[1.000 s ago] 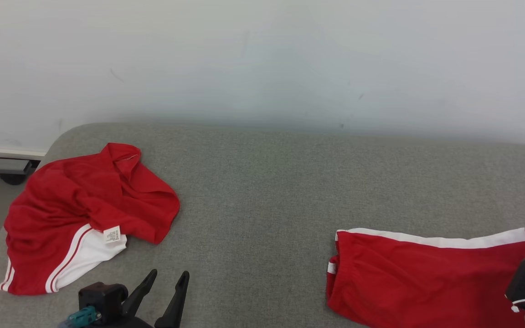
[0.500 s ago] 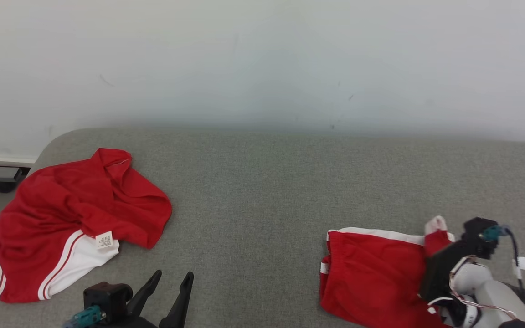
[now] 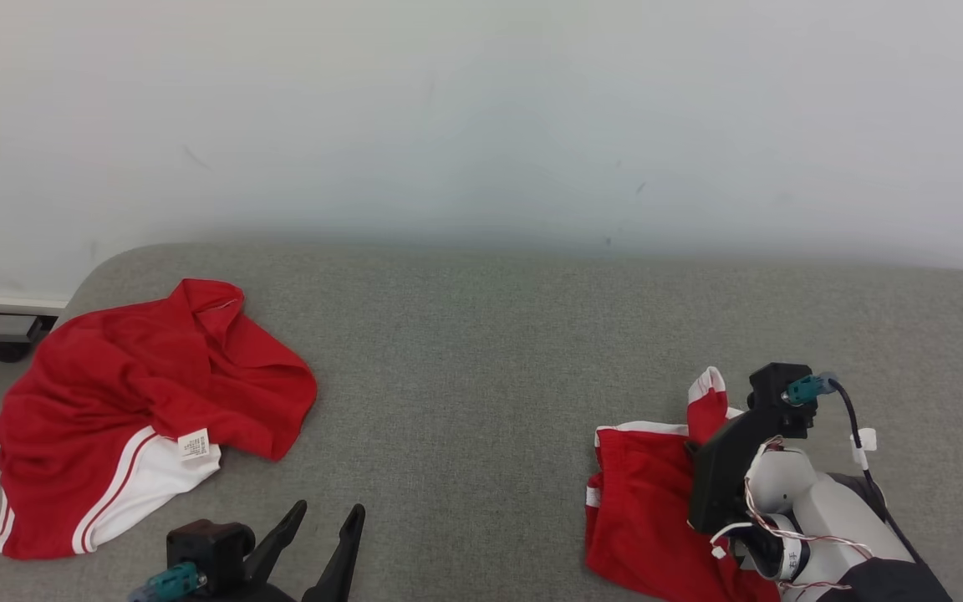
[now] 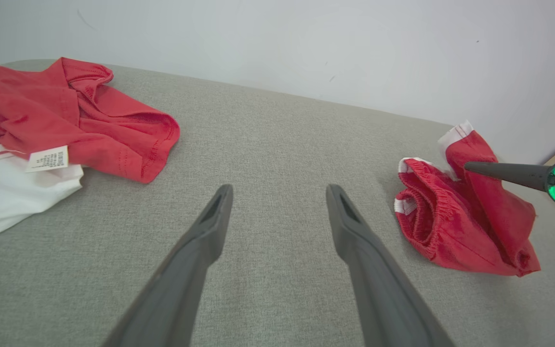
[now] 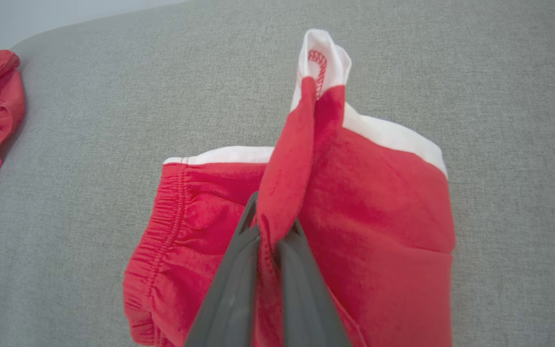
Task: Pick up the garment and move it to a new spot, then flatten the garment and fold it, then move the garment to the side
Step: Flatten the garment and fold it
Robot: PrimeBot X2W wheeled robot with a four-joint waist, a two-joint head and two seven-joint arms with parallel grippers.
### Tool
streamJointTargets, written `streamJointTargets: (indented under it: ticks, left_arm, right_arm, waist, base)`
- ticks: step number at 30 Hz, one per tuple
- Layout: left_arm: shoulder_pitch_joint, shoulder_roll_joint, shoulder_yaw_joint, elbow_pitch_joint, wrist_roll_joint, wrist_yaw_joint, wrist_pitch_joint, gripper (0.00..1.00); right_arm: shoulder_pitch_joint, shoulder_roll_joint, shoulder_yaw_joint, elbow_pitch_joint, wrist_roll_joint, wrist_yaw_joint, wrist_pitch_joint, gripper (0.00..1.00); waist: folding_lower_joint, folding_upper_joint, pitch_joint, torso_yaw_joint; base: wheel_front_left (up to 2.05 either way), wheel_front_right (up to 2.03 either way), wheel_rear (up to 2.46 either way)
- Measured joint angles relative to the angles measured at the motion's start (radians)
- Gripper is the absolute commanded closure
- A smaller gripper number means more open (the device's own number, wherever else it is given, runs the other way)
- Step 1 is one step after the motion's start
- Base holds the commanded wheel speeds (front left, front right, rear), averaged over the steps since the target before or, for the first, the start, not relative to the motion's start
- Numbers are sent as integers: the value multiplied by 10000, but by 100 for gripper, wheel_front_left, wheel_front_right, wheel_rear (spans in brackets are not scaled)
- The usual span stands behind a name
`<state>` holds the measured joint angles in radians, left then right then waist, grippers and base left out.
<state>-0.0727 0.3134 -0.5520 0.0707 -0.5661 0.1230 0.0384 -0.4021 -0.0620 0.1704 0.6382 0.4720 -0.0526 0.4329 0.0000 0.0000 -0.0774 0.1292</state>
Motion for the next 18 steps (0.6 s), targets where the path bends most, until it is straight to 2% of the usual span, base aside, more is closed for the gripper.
streamJointTargets:
  ticks: [11, 18]
  left_arm:
    - [8, 6, -19, 23, 0, 0, 2, 0]
    - [10, 2, -58, 33, 0, -2, 4, 0]
  right_arm:
    - [27, 40, 637, -146, 146, -15, 372, 100]
    - [49, 27, 1212, -286, 535, -192, 512, 100]
  waist:
    - [0, 0, -100, 120]
    - [0, 1, -151, 201]
  base:
    - [0, 0, 0]
    - [0, 0, 0]
